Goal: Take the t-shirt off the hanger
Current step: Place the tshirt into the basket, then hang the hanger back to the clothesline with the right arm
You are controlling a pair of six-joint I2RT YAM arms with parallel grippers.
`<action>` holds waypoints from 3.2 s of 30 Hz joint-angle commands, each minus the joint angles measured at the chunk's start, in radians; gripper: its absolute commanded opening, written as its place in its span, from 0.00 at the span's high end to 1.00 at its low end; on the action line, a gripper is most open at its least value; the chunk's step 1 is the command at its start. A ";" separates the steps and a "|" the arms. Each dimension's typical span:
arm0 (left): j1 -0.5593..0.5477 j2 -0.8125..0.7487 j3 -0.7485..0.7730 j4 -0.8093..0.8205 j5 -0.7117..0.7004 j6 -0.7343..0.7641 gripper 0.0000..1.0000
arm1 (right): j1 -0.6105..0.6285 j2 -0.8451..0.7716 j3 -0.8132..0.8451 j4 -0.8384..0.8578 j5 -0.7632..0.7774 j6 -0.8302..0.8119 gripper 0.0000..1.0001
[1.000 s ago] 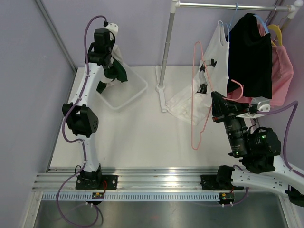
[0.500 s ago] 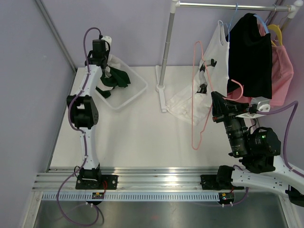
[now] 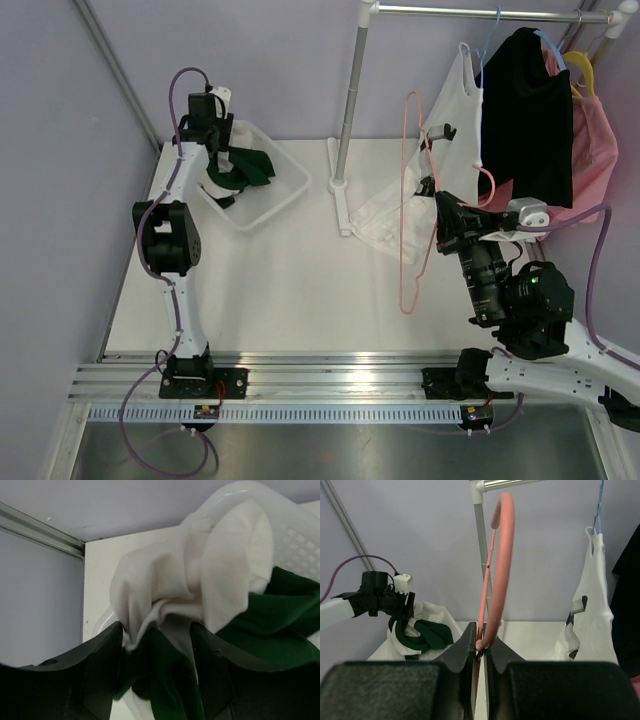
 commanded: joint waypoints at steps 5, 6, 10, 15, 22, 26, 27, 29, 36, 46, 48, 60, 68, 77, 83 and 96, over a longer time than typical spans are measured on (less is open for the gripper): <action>-0.070 -0.287 -0.187 0.136 0.015 0.010 0.01 | 0.007 0.085 0.089 -0.008 0.126 -0.047 1.00; -0.091 -0.293 -0.187 0.131 -0.008 0.016 0.01 | 0.007 0.097 0.092 0.001 0.136 -0.056 1.00; -0.114 -0.307 -0.166 0.079 -0.058 -0.011 0.01 | 0.003 0.148 0.120 0.011 0.198 -0.096 1.00; -0.114 -0.392 -0.288 0.085 0.027 -0.083 0.01 | -0.072 0.235 0.215 -0.185 0.177 0.035 1.00; -0.114 -0.491 -0.471 0.216 0.044 -0.097 0.01 | -0.374 0.360 0.319 -0.442 -0.055 0.252 1.00; -0.105 -0.398 -0.357 0.165 -0.028 -0.076 0.01 | -0.471 0.404 0.353 -0.460 -0.152 0.298 1.00; -0.099 -0.378 -0.336 0.156 -0.028 -0.085 0.01 | -0.487 0.410 0.365 -0.466 -0.190 0.307 1.00; -0.079 -0.339 -0.306 0.170 -0.014 -0.096 0.01 | -0.526 0.432 0.384 -0.472 -0.219 0.317 1.00; -0.038 -0.172 -0.171 0.159 0.037 -0.129 0.18 | -0.585 0.489 0.474 -0.495 -0.293 0.327 1.00; -0.010 0.073 -0.002 -0.002 0.092 -0.123 0.27 | -0.629 0.608 0.623 -0.525 -0.344 0.304 1.00; -0.005 0.115 0.013 -0.023 0.133 -0.136 0.29 | -0.643 0.624 0.643 -0.528 -0.365 0.312 1.00; 0.007 -0.122 -0.115 0.036 0.233 -0.166 0.07 | -0.753 0.769 0.778 -0.624 -0.540 0.360 1.00; 0.007 -0.454 -0.322 0.079 0.313 -0.186 0.01 | -0.812 0.845 0.945 -0.722 -0.679 0.343 1.00; -0.001 -0.817 -0.698 0.161 0.473 -0.251 0.01 | -0.827 0.953 1.107 -0.745 -0.772 0.305 1.00; -0.082 -0.968 -0.954 0.262 0.506 -0.269 0.01 | -0.826 1.055 1.203 -0.730 -0.779 0.265 1.00; -0.198 -1.032 -1.108 0.345 0.422 -0.225 0.01 | -0.827 1.165 1.267 -0.580 -0.758 0.278 1.00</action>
